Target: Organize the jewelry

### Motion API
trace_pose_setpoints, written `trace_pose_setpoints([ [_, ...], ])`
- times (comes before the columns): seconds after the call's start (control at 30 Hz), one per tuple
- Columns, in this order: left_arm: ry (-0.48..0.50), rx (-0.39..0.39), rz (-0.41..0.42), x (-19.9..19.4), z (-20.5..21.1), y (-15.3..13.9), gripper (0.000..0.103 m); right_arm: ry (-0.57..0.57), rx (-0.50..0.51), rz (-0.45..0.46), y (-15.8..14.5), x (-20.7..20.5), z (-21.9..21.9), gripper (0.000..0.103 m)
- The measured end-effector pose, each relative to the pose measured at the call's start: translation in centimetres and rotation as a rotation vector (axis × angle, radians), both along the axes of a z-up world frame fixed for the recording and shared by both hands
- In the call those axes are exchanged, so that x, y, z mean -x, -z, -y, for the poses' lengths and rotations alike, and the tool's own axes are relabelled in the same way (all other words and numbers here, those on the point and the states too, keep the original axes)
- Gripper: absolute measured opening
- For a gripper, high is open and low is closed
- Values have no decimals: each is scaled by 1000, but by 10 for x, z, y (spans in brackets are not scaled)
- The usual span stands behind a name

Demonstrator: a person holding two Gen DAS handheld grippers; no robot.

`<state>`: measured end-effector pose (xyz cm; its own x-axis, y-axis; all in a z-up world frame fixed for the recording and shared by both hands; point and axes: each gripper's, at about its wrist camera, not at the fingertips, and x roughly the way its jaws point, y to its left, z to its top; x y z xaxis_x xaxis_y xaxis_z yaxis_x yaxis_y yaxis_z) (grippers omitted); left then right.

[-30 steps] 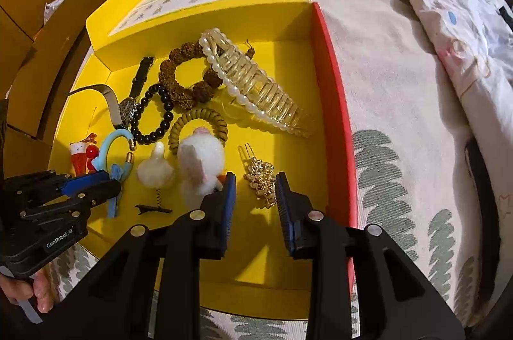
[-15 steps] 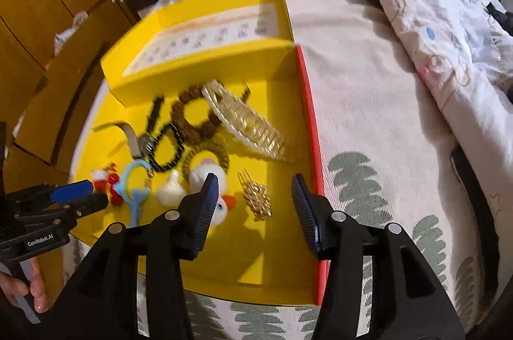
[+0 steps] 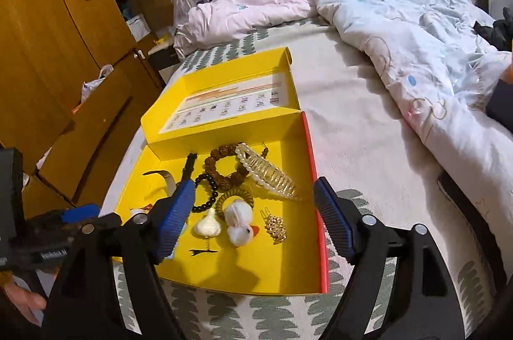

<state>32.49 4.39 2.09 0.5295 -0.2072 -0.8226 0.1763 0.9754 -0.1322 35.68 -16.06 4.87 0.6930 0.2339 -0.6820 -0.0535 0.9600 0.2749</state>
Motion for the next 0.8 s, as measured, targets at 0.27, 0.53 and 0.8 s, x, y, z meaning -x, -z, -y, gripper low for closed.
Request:
trace_pose_setpoints([
  [0.27, -112, -100, 80, 30, 0, -1, 88, -1, 139, -1, -1, 26, -23, 93],
  [0.53, -185, -161, 165, 62, 3, -8, 96, -9, 201, -42, 15, 66, -37, 98],
  [0.8, -177, -198, 197, 78, 7, -10, 97, 0, 246, -95, 31, 83, -43, 99],
])
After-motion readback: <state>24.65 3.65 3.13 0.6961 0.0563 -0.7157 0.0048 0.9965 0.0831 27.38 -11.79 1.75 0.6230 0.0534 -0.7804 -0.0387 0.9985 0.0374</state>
